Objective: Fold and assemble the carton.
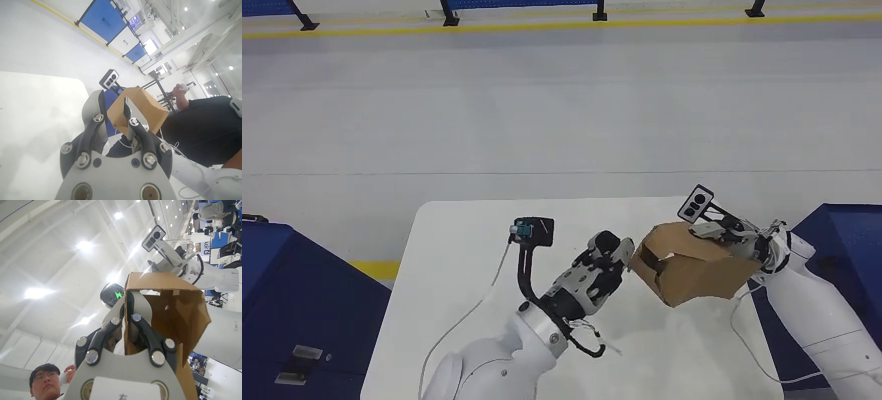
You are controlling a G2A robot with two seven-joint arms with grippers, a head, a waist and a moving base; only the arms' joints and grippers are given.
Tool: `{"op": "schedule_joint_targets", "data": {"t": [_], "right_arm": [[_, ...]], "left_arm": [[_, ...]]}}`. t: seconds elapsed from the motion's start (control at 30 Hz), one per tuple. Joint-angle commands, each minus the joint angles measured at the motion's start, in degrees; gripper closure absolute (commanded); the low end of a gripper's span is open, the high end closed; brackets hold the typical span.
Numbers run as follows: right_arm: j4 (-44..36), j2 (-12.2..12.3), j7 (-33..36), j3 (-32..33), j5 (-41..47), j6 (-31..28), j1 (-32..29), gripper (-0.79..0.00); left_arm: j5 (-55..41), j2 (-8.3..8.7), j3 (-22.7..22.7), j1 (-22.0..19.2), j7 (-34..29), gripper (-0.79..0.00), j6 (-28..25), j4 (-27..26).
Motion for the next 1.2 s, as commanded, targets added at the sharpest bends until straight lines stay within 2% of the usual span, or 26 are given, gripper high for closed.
{"op": "schedule_joint_targets", "data": {"t": [0.0,0.23,0.4,0.7,1.17], "right_arm": [[0.1,0.2,0.1,-0.5,0.3,-0.1,0.2,0.0],[0.4,0.9,0.5,-1.9,1.0,-0.5,1.1,0.0],[0.3,1.4,0.6,-2.6,1.3,-0.6,1.3,0.0],[0.6,2.0,0.7,-3.8,1.7,-0.7,1.8,0.0],[1.1,2.7,0.9,-5.3,2.8,-0.9,2.7,0.0]], "left_arm": [[0.6,0.19,0.4,0.8,0.2,-0.188,-1.1,0.2],[2.7,0.62,2.1,2.3,0.9,-0.237,-3.4,-0.4],[2.4,0.78,2.2,2.9,2.0,-0.24,-4.4,-0.4],[5.0,1.01,2.7,2.4,3.3,-0.271,-5.1,-0.4],[8.5,1.47,3.3,1.2,1.2,-0.302,-6.7,-0.4]]}}
